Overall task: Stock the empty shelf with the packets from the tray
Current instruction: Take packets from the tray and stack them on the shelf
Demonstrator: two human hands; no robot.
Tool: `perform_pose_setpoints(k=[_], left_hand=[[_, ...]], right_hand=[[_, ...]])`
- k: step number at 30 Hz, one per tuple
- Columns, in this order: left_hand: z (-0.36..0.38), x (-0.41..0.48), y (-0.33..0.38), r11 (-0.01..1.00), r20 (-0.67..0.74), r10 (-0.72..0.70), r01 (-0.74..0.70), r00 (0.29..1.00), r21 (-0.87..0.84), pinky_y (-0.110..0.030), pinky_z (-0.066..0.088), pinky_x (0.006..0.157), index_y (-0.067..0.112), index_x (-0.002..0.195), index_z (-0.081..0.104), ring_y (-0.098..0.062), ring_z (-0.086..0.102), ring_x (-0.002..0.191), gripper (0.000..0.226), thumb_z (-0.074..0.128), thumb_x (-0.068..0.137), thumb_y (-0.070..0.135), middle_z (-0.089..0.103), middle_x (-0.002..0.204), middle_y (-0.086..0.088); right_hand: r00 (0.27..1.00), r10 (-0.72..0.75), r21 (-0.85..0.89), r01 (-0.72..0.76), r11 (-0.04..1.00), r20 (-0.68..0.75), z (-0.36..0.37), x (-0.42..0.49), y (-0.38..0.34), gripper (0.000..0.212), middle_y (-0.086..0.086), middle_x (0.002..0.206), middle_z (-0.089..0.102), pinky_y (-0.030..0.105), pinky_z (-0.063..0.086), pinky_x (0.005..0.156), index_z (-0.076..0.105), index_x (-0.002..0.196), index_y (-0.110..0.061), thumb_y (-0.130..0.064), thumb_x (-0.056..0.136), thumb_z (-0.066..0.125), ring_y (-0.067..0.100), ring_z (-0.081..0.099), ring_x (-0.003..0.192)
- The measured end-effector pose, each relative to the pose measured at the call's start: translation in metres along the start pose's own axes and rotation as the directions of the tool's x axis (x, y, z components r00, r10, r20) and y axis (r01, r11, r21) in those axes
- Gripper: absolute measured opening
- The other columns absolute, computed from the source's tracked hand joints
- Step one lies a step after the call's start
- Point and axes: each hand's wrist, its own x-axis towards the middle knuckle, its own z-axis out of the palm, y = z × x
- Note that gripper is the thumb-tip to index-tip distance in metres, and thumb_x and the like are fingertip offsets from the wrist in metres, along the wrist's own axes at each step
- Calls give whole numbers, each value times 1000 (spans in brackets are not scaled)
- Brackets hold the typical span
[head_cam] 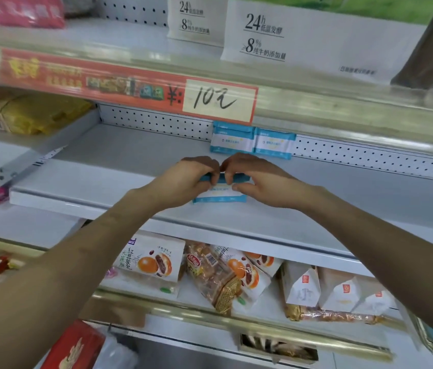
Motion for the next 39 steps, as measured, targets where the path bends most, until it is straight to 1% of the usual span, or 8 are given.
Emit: perform_pose_setpoints(k=[7,13,18,20,25,29,33,39], left_hand=[[6,6,0,999,-74,-32,29,997,-41,-7,38,77,16,91,65,-3,49,85,13,71,88,5,57,98,5],[-10,-28,-14,984,-123,-172,176,977,18,-29,49,94,18,112,69,-13,56,104,21,70,92,10,56,126,-1],[-24,-95,-28,945,-134,-273,292,953,150,-40,55,85,21,119,66,-23,64,96,29,73,91,14,55,130,1],[-27,-121,-29,934,-142,-291,314,946,173,-41,56,79,20,119,67,-22,65,90,31,74,90,14,54,130,2],[-23,-172,-21,902,-132,-379,397,916,169,-38,56,74,30,120,64,-6,63,81,30,71,92,23,50,135,12],[-14,-197,-16,896,-122,-385,403,915,189,-37,58,67,32,122,62,-8,65,92,28,67,96,28,48,135,13],[-6,-208,-17,895,-142,-383,405,913,187,-36,59,70,30,125,63,-12,63,104,27,55,100,35,49,136,9],[5,-211,-19,900,-89,-386,396,918,180,-40,59,71,29,128,61,-16,60,112,41,41,96,47,48,139,9]], right_hand=[[992,24,-37,-20,999,120,5,12,14,14,-6,102,60,38,51,82,60,104,-28,-16,100,56,14,56,92],[986,159,-24,-158,987,57,-6,31,39,21,-7,107,65,32,53,80,62,99,-31,-11,100,58,16,63,93],[953,288,-99,-296,950,-92,-9,59,92,17,1,109,62,14,40,65,67,101,-17,-4,97,57,18,56,91],[934,339,-115,-351,929,-115,-8,73,110,18,3,113,61,20,40,64,66,101,-17,-4,97,56,20,55,91],[935,339,-100,-349,932,-101,-3,99,130,20,16,111,65,3,32,61,66,104,-2,8,93,52,27,56,85],[928,365,-85,-370,925,-70,5,107,134,12,11,111,65,26,43,77,62,101,-21,-11,93,62,31,62,97],[949,312,-157,-315,936,-49,14,104,134,31,11,111,61,49,54,84,55,106,-26,-22,83,76,34,62,98],[959,251,-366,-281,887,-129,23,108,136,36,17,119,58,53,50,87,56,116,-14,-19,85,74,41,57,103]])
